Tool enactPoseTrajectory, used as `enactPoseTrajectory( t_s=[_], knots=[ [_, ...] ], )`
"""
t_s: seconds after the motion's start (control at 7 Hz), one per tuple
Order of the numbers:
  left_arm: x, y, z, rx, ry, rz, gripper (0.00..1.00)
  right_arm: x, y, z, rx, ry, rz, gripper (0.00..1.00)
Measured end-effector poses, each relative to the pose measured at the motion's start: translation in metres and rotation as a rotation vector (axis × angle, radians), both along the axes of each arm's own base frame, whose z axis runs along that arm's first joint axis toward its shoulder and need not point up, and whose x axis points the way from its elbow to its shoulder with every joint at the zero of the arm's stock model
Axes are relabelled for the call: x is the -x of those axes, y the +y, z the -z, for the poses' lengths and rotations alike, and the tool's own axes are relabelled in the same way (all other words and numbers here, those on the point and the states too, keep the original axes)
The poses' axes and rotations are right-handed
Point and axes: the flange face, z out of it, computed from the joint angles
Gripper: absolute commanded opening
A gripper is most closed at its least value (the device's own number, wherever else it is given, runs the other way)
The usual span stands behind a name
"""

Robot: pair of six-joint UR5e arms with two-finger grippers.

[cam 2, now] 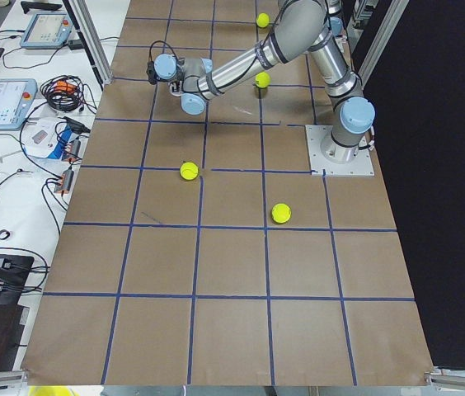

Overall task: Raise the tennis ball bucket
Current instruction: 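Move the left gripper to the can's end while the right arm withdraws, then grasp the can's end with the left gripper and tilt it upright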

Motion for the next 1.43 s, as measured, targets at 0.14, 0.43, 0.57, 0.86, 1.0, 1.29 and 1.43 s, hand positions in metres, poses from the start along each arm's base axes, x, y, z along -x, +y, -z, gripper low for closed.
enactPoseTrajectory(
  t_s=[0.14, 0.43, 0.57, 0.86, 1.0, 1.29, 1.43],
  knots=[
    [0.004, 0.004, -0.029, 0.023, 0.002, -0.018, 0.0, 0.001, 0.002, 0.002, -0.02, 0.002, 0.016, 1.0],
    [0.01, 0.013, -0.087, 0.039, 0.011, -0.085, 0.0, 0.002, 0.01, 0.003, -0.084, 0.011, 0.134, 1.0],
    [0.012, 0.015, -0.1, 0.04, 0.002, -0.106, 0.0, 0.001, 0.017, -0.002, -0.107, 0.023, 0.225, 1.0],
    [0.024, 0.021, -0.141, 0.082, -0.092, -0.146, 0.0, 0.002, 0.027, -0.009, -0.126, 0.05, 0.363, 1.0],
    [0.031, 0.023, -0.175, 0.113, -0.183, -0.157, 0.0, 0.003, 0.03, -0.011, -0.13, 0.068, 0.421, 1.0],
    [0.039, 0.022, -0.228, 0.116, -0.418, -0.056, 0.0, -0.005, 0.035, -0.015, -0.127, 0.073, 0.483, 1.0],
    [0.049, 0.021, -0.237, 0.12, -0.576, 0.048, 0.0, -0.009, 0.037, -0.017, -0.124, 0.071, 0.504, 1.0]
  ],
)
